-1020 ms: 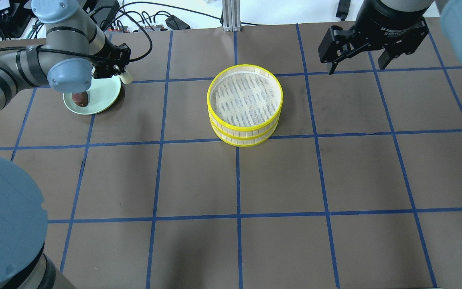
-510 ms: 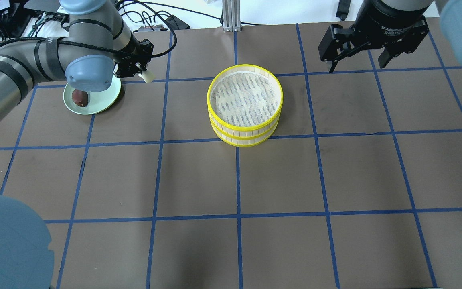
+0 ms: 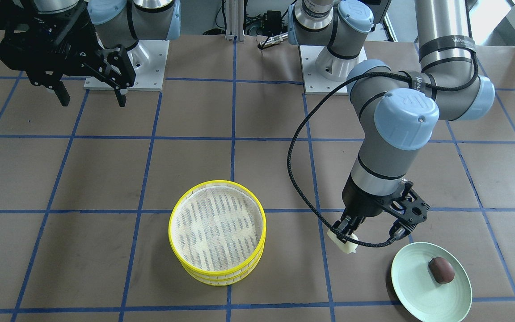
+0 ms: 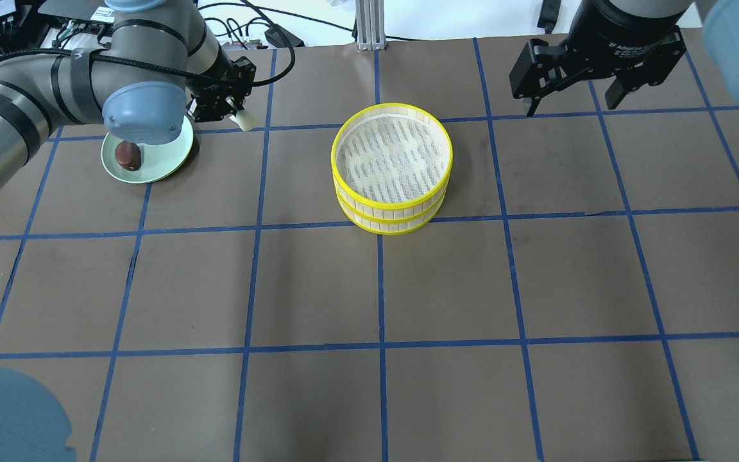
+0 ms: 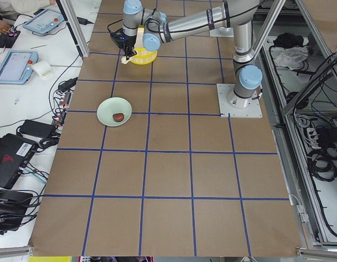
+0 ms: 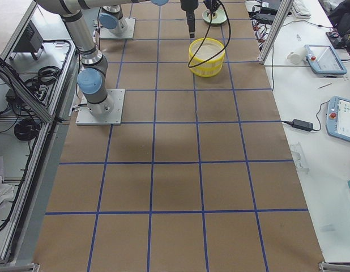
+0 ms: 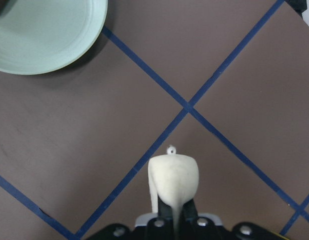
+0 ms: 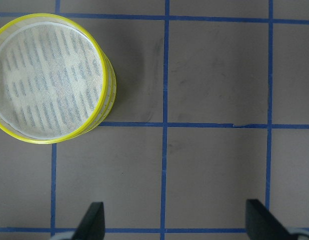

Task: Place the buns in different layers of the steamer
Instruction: 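Lift the white bun with the left gripper and hold it beside the plate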

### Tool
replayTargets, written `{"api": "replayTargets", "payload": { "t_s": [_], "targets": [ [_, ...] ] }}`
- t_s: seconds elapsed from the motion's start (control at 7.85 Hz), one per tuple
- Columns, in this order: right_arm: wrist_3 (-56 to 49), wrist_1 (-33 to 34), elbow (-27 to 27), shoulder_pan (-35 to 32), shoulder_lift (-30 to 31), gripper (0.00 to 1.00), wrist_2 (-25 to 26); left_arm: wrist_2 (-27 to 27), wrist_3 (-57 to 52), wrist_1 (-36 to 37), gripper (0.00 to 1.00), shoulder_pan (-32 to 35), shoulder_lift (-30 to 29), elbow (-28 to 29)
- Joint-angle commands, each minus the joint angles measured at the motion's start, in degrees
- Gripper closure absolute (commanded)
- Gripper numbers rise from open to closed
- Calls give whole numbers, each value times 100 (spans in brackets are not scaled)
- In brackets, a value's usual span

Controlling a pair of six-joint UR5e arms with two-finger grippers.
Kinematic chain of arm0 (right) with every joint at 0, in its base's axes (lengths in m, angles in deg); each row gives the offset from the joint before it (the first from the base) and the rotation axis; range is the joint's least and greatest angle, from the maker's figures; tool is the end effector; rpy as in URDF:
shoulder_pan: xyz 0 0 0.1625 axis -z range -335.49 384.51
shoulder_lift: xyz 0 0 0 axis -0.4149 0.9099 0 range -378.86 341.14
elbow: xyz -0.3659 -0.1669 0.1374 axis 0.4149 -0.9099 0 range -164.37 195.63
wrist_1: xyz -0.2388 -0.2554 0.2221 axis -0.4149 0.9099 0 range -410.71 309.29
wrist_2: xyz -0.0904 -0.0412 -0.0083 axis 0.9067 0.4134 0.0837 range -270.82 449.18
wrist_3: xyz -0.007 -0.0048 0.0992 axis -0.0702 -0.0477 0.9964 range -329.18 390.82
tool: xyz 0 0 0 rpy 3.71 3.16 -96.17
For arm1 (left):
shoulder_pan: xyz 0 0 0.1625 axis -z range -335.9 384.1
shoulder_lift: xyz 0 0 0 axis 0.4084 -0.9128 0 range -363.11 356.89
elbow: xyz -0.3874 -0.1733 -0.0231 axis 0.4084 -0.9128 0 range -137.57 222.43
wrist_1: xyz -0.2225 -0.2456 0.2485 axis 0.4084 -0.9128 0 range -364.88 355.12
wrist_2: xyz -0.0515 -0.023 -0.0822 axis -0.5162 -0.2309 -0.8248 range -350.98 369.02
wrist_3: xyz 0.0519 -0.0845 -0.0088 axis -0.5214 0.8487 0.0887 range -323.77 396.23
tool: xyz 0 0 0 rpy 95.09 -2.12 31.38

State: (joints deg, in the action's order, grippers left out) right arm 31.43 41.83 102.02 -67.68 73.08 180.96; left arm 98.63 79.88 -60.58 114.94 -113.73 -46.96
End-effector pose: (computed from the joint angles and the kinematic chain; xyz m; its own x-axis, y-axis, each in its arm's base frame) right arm 0.1488 -0.4833 0.5408 -0.9993 -0.0232 0.0292 -0.0271 0.9896 -0.1410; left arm -0.1432 -0.6373 0.3542 -0.7332 -0.6570 0.1753 -0.6799 0.7123 -0.1740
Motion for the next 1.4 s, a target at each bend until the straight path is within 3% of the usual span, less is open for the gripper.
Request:
{"api": "replayTargets", "payload": {
  "t_s": [0.0,0.64,0.89,1.27],
  "targets": [
    [0,9,0,0,0,0,32,30,3,-108,100,92,128,-26],
    [26,148,0,-9,-297,0,-108,232,-40,-135,100,66,137,-289],
    [831,1094,35,-210,-1016,0,-99,329,-67,-178,100,66,128,-316],
    [1299,1790,62,-545,-1843,0,-108,338,-76,-415,100,83,146,-438]
  ]
}}
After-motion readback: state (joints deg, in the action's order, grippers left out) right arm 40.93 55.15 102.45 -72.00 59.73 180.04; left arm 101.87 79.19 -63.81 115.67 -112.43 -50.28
